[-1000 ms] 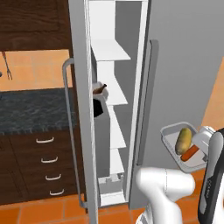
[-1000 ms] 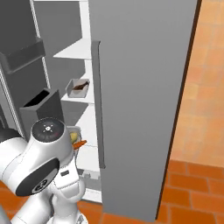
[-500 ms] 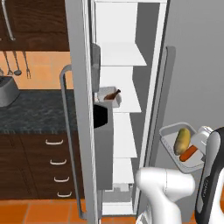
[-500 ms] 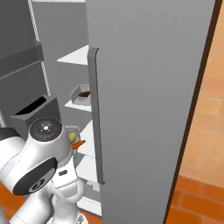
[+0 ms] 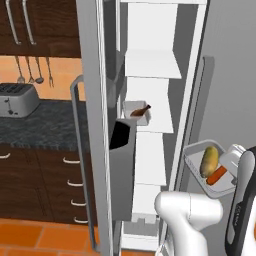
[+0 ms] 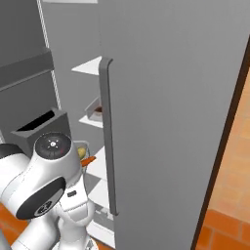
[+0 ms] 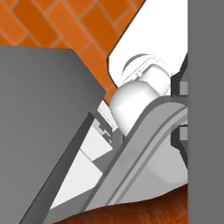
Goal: Take the meat container that has the chicken drumstick and place it on the second highest rack of the freezer. Then take the vegetable container that has the cucumber and carrot and place it on the highest rack of the freezer.
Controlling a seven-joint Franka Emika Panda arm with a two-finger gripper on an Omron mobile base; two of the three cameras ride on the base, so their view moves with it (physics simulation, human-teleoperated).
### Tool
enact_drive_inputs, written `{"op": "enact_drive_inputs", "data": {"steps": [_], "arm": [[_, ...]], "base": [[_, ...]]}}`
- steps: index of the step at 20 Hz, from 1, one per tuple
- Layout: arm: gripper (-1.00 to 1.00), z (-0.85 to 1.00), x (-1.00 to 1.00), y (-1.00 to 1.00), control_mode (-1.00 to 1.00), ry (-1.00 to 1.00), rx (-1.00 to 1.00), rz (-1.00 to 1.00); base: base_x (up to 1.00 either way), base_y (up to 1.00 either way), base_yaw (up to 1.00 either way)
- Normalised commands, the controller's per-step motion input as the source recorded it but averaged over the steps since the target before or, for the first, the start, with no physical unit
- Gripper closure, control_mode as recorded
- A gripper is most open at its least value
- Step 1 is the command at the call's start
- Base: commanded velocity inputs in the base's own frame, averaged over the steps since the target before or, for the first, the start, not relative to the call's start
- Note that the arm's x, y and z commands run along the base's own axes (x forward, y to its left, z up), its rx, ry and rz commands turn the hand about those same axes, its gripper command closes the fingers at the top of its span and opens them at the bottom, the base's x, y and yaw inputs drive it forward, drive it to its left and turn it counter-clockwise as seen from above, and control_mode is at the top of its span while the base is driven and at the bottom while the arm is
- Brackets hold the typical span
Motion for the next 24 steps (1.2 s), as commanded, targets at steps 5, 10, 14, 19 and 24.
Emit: {"op": "enact_drive_inputs", "data": {"steps": [5,10,14,19,24], "arm": [[1.00,0.00,0.00,0.00,1.00,0.00,0.00,0.00],[1.00,0.00,0.00,0.00,1.00,0.00,0.00,0.00],[1.00,0.00,0.00,0.00,1.00,0.00,0.00,0.00],[1.00,0.00,0.00,0.00,1.00,0.00,0.00,0.00],[1.00,0.52,0.01,0.08,-1.00,-0.02,0.00,0.02]], "base": [[0.49,-0.03,0.10],[0.50,-0.02,0.06],[0.18,-0.04,0.06],[0.04,0.00,0.00],[0.01,0.00,0.00]]}}
